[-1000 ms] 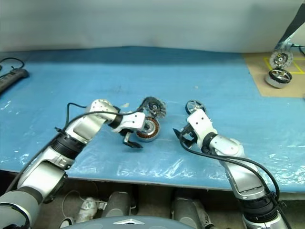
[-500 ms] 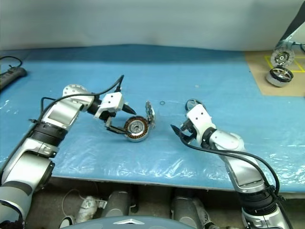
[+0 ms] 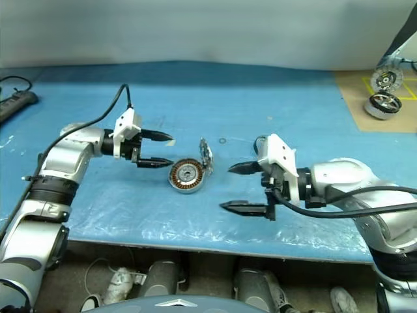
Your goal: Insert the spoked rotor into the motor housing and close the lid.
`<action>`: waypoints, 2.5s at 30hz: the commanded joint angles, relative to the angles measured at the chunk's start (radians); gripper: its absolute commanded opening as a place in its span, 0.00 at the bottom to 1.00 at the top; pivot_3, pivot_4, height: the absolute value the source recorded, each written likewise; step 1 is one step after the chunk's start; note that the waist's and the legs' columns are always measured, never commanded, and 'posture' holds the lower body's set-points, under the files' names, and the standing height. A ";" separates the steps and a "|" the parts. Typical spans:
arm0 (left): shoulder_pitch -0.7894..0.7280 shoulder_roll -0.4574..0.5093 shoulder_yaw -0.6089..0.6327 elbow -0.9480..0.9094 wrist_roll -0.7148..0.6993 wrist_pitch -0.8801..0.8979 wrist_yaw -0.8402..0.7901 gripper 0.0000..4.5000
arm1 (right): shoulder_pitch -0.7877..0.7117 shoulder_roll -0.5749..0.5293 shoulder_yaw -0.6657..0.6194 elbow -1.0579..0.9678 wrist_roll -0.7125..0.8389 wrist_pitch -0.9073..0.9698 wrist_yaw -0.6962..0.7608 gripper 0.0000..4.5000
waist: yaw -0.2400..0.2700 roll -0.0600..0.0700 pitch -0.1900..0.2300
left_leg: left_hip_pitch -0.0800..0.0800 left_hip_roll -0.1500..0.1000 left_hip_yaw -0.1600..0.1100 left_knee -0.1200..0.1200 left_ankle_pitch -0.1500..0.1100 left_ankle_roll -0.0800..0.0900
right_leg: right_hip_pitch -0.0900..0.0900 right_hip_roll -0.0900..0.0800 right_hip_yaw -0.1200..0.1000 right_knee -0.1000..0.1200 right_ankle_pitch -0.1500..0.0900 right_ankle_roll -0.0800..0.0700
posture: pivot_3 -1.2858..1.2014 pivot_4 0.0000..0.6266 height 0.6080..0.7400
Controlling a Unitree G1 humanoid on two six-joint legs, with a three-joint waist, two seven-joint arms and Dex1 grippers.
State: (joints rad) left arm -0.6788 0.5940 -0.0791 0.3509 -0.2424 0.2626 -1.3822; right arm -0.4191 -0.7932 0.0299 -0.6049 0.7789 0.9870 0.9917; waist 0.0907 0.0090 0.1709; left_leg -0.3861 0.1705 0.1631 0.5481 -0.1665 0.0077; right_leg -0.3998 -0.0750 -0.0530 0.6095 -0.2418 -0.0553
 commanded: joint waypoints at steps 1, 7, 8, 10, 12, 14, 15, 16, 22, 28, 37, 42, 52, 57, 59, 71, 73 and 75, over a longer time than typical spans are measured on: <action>0.042 0.015 0.023 -0.100 -0.025 0.058 0.055 0.97 | -0.108 0.117 0.112 0.145 -0.005 0.030 -0.032 1.00 | -0.004 0.000 0.000 | 0.000 0.000 0.000 0.000 0.000 0.000 | 0.000 0.000 0.000 0.000 0.000 0.000 | 0.52 0.24 1.00; 0.128 0.047 0.088 -0.274 -0.145 0.222 0.089 0.97 | -0.180 0.298 0.287 0.240 -0.141 -0.049 -0.099 1.00 | 0.003 -0.001 0.000 | -0.007 0.000 0.000 0.005 0.003 -0.004 | -0.006 0.000 0.000 0.004 0.000 -0.001 | 0.52 0.24 1.00; 0.136 0.058 0.102 -0.283 -0.165 0.247 0.091 0.97 | -0.191 0.328 0.293 0.261 -0.156 -0.058 -0.115 1.00 | 0.003 -0.001 0.000 | -0.010 0.000 0.000 0.006 0.003 -0.004 | -0.008 0.000 0.000 0.006 0.000 -0.001 | 0.52 0.24 1.00; 0.163 0.086 0.110 -0.286 -0.164 0.248 0.094 0.97 | -0.223 0.389 0.295 0.316 -0.192 -0.075 -0.162 1.00 | 0.002 -0.001 0.000 | -0.010 0.001 0.000 0.009 0.003 -0.004 | -0.009 0.000 0.000 0.009 0.000 -0.001 | 0.52 0.24 1.00; 0.200 0.110 0.096 -0.290 -0.140 0.210 0.087 0.97 | -0.250 0.426 0.283 0.351 -0.202 -0.064 -0.189 1.00 | -0.003 -0.001 0.000 | -0.010 0.001 0.000 0.009 0.002 -0.005 | -0.009 0.000 0.000 0.009 0.000 -0.001 | 0.52 0.24 1.00; 0.222 0.117 0.086 -0.289 -0.136 0.200 0.094 0.97 | -0.258 0.427 0.308 0.359 -0.245 -0.076 -0.205 1.00 | -0.004 -0.001 0.001 | -0.008 0.001 0.000 0.010 0.000 -0.008 | -0.007 0.000 0.000 0.009 0.000 -0.001 | 0.52 0.24 1.00; 0.228 0.117 0.080 -0.281 -0.129 0.191 0.098 0.97 | -0.258 0.421 0.326 0.360 -0.269 -0.085 -0.209 1.00 | -0.001 -0.002 0.001 | -0.008 0.001 0.000 0.011 0.000 -0.008 | -0.007 0.000 0.000 0.009 0.000 -0.001 | 0.52 0.24 1.00; 0.232 0.115 0.073 -0.268 -0.116 0.168 0.102 0.97 | -0.258 0.414 0.342 0.363 -0.293 -0.089 -0.214 1.00 | 0.002 -0.002 0.001 | -0.009 0.001 -0.001 0.012 0.000 -0.008 | -0.006 0.000 0.000 0.009 0.000 -0.001 | 0.52 0.24 1.00; 0.209 0.059 0.063 -0.235 -0.124 0.162 0.143 0.97 | -0.258 0.336 0.437 0.435 -0.434 -0.143 -0.186 1.00 | 0.004 -0.003 0.001 | -0.009 0.001 -0.001 0.014 0.000 -0.008 | -0.006 0.000 0.000 0.011 0.000 -0.001 | 0.52 0.24 1.00; 0.213 0.019 0.034 -0.234 -0.123 0.150 0.156 0.97 | -0.243 0.314 0.511 0.445 -0.531 -0.189 -0.167 1.00 | -0.004 -0.003 0.001 | -0.008 0.001 -0.001 0.014 0.000 -0.008 | -0.006 0.000 0.000 0.012 0.000 -0.001 | 0.52 0.24 1.00; 0.179 0.010 0.021 -0.168 -0.104 0.112 0.161 0.97 | -0.349 0.357 0.591 0.509 -0.670 -0.308 -0.100 1.00 | -0.021 -0.003 0.001 | -0.008 0.002 -0.001 0.016 0.000 -0.008 | -0.006 0.000 0.000 0.014 0.000 -0.001 | 0.52 0.24 1.00; 0.193 0.019 0.029 -0.168 -0.115 0.111 0.152 0.97 | -0.406 0.373 0.671 0.547 -0.760 -0.404 -0.032 1.00 | -0.022 -0.003 0.001 | -0.008 0.002 -0.001 0.016 0.000 -0.008 | -0.006 0.000 0.000 0.014 0.000 -0.001 | 0.52 0.24 1.00; 0.256 0.044 0.018 -0.218 -0.108 0.085 0.128 0.97 | -0.393 0.353 0.677 0.571 -0.833 -0.498 0.065 1.00 | -0.022 -0.003 0.001 | -0.008 0.002 -0.001 0.017 0.000 -0.008 | -0.006 0.000 0.000 0.014 0.000 -0.001 | 0.52 0.24 1.00; 0.264 0.041 0.011 -0.223 -0.102 0.079 0.135 0.97 | -0.382 0.355 0.678 0.584 -0.864 -0.523 0.074 1.00 | -0.022 -0.003 0.001 | -0.008 0.002 -0.002 0.017 0.000 -0.008 | -0.006 0.000 0.000 0.014 0.000 -0.001 | 0.52 0.24 1.00; 0.260 0.038 0.009 -0.218 -0.098 0.077 0.137 0.97 | -0.376 0.360 0.676 0.596 -0.867 -0.519 0.081 1.00 | -0.022 -0.003 0.001 | -0.008 0.002 -0.002 0.017 0.001 -0.007 | -0.006 0.000 0.000 0.014 0.000 -0.001 | 0.52 0.24 1.00; 0.244 0.018 0.000 -0.202 -0.088 0.074 0.150 0.98 | -0.351 0.351 0.683 0.652 -0.950 -0.558 0.078 0.42 | -0.022 -0.004 0.001 | -0.004 0.002 -0.002 0.017 0.000 -0.007 | -0.002 0.000 0.000 0.014 0.000 -0.001 | 0.52 0.24 1.00; 0.241 0.013 -0.001 -0.201 -0.088 0.073 0.150 0.98 | -0.351 0.340 0.686 0.645 -0.969 -0.570 0.081 0.42 | -0.022 -0.004 0.001 | -0.002 0.002 -0.001 0.017 0.000 -0.007 | 0.000 0.000 0.000 0.015 0.000 -0.001 | 0.52 0.24 1.00; 0.237 0.010 -0.002 -0.197 -0.088 0.072 0.149 0.98 | -0.351 0.321 0.686 0.637 -0.984 -0.603 0.096 0.42 | -0.021 -0.004 0.001 | 0.000 0.002 -0.001 0.017 0.000 -0.007 | 0.002 0.000 0.000 0.015 0.000 -0.002 | 0.52 0.24 1.00</action>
State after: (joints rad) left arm -0.4245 0.6015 -0.0866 0.1553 -0.3297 0.3529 -1.2313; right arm -0.7791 -0.4443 0.7133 0.0386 -0.1677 0.3996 1.0762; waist 0.0701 0.0048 0.1716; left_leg -0.3856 0.1727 0.1617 0.5655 -0.1666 0.0006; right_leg -0.3973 -0.0751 -0.0526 0.6242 -0.2413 -0.0569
